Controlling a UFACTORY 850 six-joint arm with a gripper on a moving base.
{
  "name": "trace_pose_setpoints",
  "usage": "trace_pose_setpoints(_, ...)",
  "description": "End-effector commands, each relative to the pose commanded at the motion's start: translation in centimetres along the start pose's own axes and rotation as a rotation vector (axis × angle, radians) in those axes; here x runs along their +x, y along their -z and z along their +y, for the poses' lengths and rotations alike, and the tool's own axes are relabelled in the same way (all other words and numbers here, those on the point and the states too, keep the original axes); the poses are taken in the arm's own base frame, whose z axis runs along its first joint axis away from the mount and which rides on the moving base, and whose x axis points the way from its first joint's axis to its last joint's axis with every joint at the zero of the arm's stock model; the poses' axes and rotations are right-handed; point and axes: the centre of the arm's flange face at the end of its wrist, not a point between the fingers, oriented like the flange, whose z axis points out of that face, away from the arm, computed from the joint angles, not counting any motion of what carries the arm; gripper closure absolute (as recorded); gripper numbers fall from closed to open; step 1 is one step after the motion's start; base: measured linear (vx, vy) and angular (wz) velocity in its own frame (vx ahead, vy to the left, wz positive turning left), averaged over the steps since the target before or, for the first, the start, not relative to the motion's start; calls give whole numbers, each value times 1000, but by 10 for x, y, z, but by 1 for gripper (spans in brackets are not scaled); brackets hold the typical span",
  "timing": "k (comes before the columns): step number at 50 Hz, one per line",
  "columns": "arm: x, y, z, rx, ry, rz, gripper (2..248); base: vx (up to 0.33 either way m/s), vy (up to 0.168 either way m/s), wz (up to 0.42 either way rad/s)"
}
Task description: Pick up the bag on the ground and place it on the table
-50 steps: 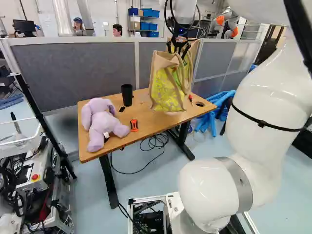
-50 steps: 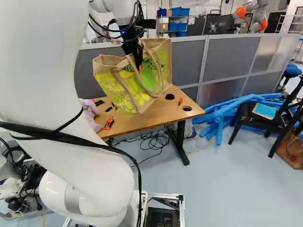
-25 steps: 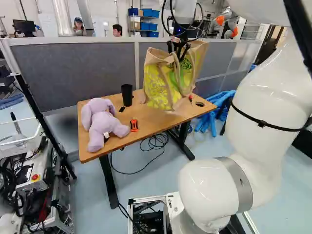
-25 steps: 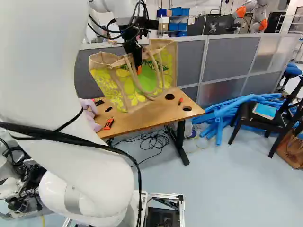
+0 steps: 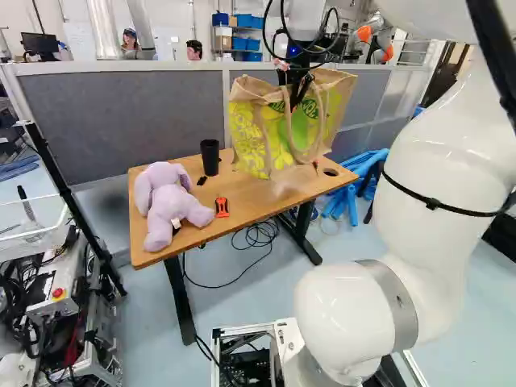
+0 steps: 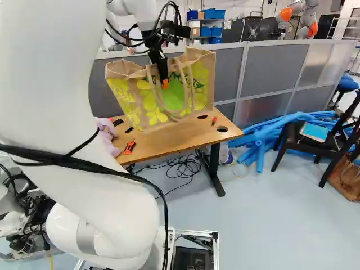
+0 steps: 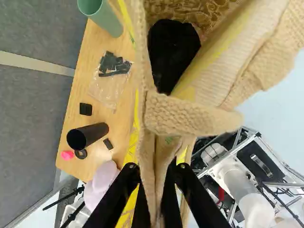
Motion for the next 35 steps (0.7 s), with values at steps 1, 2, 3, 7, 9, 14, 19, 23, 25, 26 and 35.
trace_pose_setpoints(1, 0, -1, 0, -2, 0, -2, 229, 0, 0, 0)
trace_pose_setpoints(2, 0, -3, 0, -4, -1, -4, 229, 0, 0, 0)
trace_pose_setpoints(3, 0, -4, -1, -6, -1, -5, 229, 0, 0, 0)
trace_pose_setpoints(7, 1, -10, -2, -14, -1, -13, 229, 0, 0, 0)
trace_pose_setpoints(9, 1, -13, -2, -18, -1, -17, 229, 0, 0, 0)
trace_pose_setpoints(14, 2, -21, -4, -29, 0, -27, 229, 0, 0, 0)
trace_pose_setpoints(19, 3, -29, -5, -40, 1, -36, 229, 0, 0, 0)
trace_pose_setpoints(23, 4, -35, -6, -48, 1, -44, 229, 0, 0, 0)
trace_pose_setpoints(25, 4, -38, -7, -53, 1, -48, 229, 0, 0, 0)
trace_pose_setpoints(26, 4, -40, -7, -55, 1, -50, 229, 0, 0, 0)
trace_pose_setpoints(35, 6, -54, -10, -69, 2, -64, 229, 0, 0, 0)
